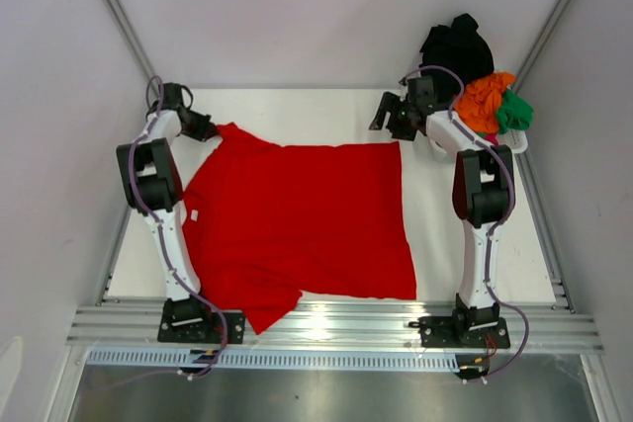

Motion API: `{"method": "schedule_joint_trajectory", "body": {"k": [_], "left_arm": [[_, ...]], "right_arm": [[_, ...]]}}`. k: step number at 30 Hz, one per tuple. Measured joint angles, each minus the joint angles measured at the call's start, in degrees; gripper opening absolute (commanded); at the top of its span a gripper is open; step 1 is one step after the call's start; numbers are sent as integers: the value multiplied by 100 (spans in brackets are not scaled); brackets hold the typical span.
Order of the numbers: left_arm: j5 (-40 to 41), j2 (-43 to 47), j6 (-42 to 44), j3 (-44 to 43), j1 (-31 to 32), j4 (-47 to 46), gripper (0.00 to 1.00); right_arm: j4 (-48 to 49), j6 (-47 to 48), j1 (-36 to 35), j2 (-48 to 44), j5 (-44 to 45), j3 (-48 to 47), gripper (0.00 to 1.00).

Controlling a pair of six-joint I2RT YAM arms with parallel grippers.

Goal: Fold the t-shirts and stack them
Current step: Flatten the tshirt out

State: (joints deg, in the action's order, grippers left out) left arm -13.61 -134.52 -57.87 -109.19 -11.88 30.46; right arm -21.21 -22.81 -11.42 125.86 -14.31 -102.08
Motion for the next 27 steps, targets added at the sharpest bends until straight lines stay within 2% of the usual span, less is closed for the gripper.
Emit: {"method": "schedule_joint_trajectory", "body": {"k": [17, 27], "left_arm": [[-490, 970, 31, 339, -63, -970, 0], [-514, 1014, -9, 352, 33, -1049, 1]], "right_arm": [[-223, 42, 42, -85, 258, 7, 81], [-774, 46, 116, -28, 636, -177, 77]]}}
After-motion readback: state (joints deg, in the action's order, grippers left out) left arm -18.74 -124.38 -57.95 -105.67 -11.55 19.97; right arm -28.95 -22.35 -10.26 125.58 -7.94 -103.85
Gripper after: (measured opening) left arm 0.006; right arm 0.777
